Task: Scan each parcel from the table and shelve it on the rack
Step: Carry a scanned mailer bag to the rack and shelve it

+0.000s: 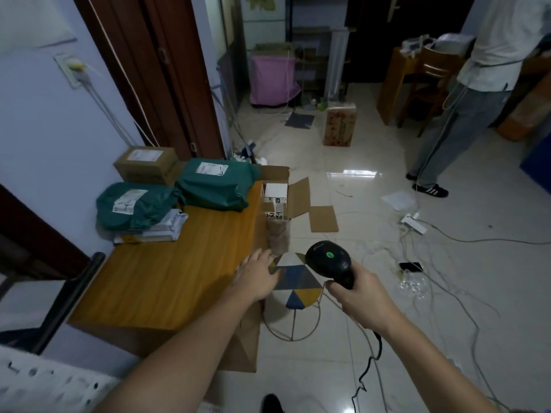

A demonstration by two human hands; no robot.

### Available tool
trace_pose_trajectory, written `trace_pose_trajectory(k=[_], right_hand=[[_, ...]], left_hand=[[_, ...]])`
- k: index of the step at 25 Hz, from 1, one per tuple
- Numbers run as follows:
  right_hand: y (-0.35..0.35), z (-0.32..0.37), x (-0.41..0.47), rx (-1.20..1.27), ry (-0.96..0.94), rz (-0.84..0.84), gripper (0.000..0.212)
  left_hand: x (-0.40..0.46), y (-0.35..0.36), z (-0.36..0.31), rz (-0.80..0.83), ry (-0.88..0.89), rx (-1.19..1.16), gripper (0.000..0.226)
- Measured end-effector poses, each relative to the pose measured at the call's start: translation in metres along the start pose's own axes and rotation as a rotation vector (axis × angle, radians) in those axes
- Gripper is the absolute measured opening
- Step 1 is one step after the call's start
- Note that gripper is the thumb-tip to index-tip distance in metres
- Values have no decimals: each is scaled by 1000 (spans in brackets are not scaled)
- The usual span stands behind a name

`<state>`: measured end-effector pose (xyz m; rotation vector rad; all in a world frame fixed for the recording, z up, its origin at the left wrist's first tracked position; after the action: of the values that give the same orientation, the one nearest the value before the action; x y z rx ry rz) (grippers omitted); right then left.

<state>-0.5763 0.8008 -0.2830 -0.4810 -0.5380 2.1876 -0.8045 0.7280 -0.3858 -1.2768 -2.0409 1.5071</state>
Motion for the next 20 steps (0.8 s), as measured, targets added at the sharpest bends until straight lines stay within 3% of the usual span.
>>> trace_pose_trajectory(k=[11, 20], right_hand=[[11, 21, 169, -29, 17, 68, 29], [19, 31, 311, -87, -47, 278, 32]], left_hand=[[145, -33, 18, -31, -101, -58, 75], [231, -27, 45, -38, -368, -215, 75]])
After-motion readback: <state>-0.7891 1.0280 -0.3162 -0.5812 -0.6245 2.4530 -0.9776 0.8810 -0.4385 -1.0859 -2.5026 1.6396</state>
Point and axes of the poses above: each hand's wrist, its own x-axis towards the middle knuckle, its own y-axis out of the palm, z = x × y, the point moved 7 cm from there along x, towards the middle knuckle, and after that the axes turned 3 degrees about -z, right-handed, at the moved point
